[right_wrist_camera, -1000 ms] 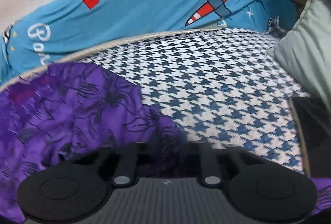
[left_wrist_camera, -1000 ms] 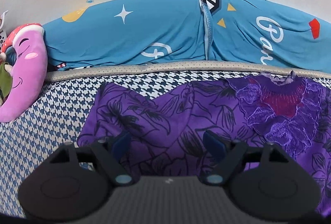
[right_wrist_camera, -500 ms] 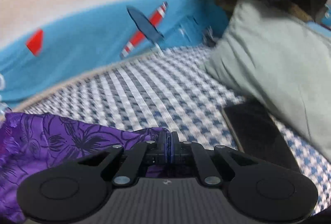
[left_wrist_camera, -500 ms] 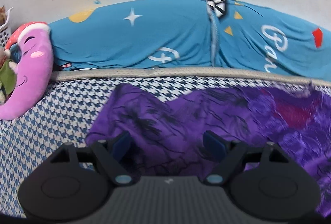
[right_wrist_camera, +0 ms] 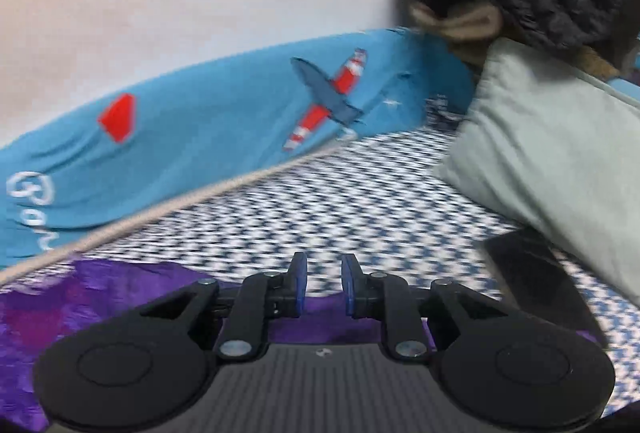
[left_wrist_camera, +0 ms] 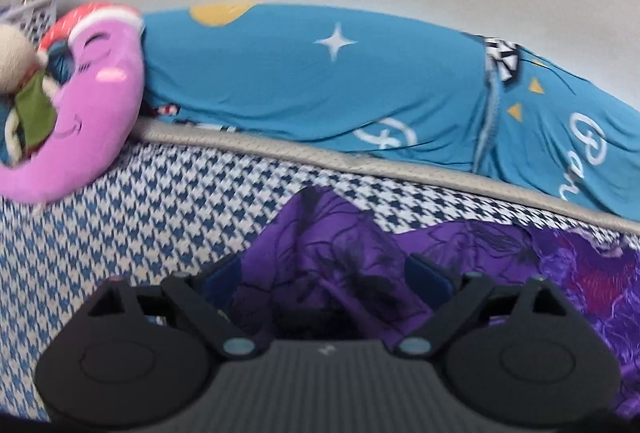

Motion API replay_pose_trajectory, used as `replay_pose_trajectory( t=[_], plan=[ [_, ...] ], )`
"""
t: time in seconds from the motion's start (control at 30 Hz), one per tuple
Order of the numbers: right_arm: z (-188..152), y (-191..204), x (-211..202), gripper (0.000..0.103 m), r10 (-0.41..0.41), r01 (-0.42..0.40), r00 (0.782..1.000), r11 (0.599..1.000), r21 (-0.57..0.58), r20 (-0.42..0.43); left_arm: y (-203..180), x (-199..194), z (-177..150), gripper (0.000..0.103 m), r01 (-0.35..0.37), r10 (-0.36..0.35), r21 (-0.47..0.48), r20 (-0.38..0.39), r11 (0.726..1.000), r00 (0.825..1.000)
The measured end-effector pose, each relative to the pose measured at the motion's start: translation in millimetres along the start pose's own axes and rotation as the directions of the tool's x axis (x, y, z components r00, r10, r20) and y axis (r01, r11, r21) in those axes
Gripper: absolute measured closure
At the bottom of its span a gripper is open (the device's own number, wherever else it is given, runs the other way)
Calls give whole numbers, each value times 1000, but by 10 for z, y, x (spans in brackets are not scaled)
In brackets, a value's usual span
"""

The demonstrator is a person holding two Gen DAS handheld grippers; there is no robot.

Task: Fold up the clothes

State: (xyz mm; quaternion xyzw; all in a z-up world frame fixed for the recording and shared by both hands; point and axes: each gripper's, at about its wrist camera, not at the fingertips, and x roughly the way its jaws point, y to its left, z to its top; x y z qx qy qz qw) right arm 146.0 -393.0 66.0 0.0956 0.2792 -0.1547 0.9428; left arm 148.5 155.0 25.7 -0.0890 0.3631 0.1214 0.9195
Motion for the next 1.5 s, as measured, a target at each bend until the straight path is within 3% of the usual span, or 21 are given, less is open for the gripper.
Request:
replay_pose_trajectory(
  t=[0.33, 0.7, 0.77, 0.8, 0.83, 0.93, 1.0, 1.13, 1.27, 1.37, 1.47, 1.5],
  plan=[
    [-158, 677, -43, 82, 160, -162, 986, 985, -64, -37, 264, 270, 58, 0, 66, -79, -151, -77, 986, 994],
    [-373, 1333, -153, 82, 305, -315, 948, 939, -135, -90, 432, 657, 26, 2, 106, -156, -300, -147, 948, 977],
    [-379, 1395, -136, 82, 314, -325, 945, 935, -140, -95, 438, 683, 8, 21, 126, -183, -322, -156, 938, 971],
    [-384, 1419, -126, 82, 316, -327, 944, 934, -141, -98, 436, 694, -2, 44, 136, -198, -331, -164, 934, 966],
    [-387, 1437, -116, 82, 317, -329, 943, 934, -140, -100, 435, 705, -12, 61, 146, -213, -339, -171, 929, 962],
    [-376, 1473, -81, 82, 323, -335, 941, 933, -131, -104, 381, 665, -22, 84, 181, -246, -337, -163, 924, 955],
    [-364, 1494, -69, 82, 330, -342, 938, 932, -125, -103, 318, 554, -7, 87, 223, -278, -323, -135, 920, 951],
    [-341, 1520, -89, 82, 358, -368, 929, 922, -119, -95, 106, 220, 11, 88, 349, -375, -230, -79, 908, 924],
    [-321, 1535, -93, 82, 386, -395, 918, 913, -105, -91, -241, -112, -116, 88, 471, -471, -28, -100, 882, 876],
    [-301, 1531, -100, 82, 428, -435, 899, 896, -84, -94, -547, -309, -352, 88, 549, -523, 140, -181, 824, 833],
    [-285, 1548, -110, 81, 490, -497, 866, 864, -74, -102, -826, -476, -651, 87, 605, -538, 317, -277, 731, 796],
    [-283, 1566, -113, 81, 513, -522, 852, 850, -76, -108, -902, -525, -755, 86, 608, -528, 380, -300, 697, 794]
  ],
)
